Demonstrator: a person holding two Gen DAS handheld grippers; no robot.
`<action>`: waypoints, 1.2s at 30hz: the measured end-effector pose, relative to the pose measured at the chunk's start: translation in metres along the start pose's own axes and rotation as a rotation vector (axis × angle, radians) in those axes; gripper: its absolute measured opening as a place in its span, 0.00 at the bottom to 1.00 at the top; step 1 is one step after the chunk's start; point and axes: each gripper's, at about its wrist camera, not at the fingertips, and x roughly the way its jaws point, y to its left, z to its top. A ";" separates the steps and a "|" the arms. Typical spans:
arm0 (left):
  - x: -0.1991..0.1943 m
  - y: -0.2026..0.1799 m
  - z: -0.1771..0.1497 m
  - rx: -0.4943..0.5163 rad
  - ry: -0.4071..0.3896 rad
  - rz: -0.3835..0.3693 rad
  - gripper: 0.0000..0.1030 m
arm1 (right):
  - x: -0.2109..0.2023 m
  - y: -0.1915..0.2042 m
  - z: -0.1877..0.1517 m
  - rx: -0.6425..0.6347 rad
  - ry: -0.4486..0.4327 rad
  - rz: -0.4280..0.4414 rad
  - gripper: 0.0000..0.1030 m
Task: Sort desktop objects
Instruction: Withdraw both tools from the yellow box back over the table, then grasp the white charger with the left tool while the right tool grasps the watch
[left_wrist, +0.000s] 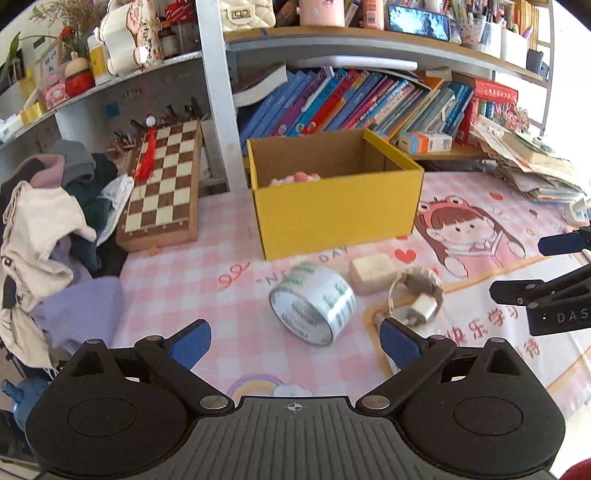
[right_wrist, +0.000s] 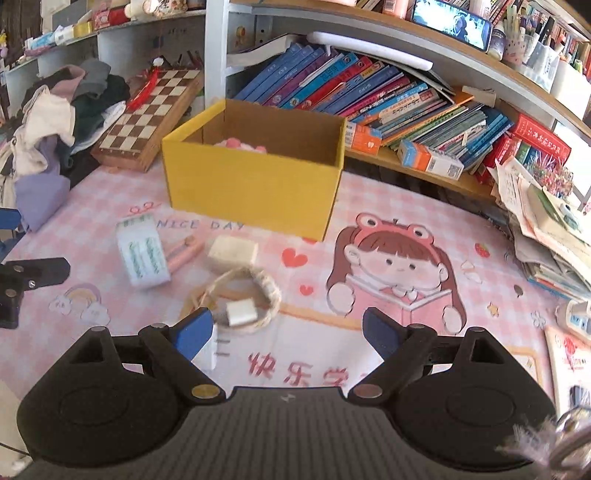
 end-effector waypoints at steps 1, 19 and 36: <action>0.000 -0.001 -0.004 0.001 0.005 -0.001 0.97 | 0.000 0.004 -0.004 0.001 0.002 0.001 0.86; 0.006 -0.023 -0.049 0.049 0.036 -0.058 0.97 | 0.006 0.031 -0.039 0.051 0.024 -0.001 0.85; 0.024 -0.052 -0.050 0.083 0.052 -0.086 0.96 | 0.023 0.017 -0.034 0.055 0.043 0.028 0.84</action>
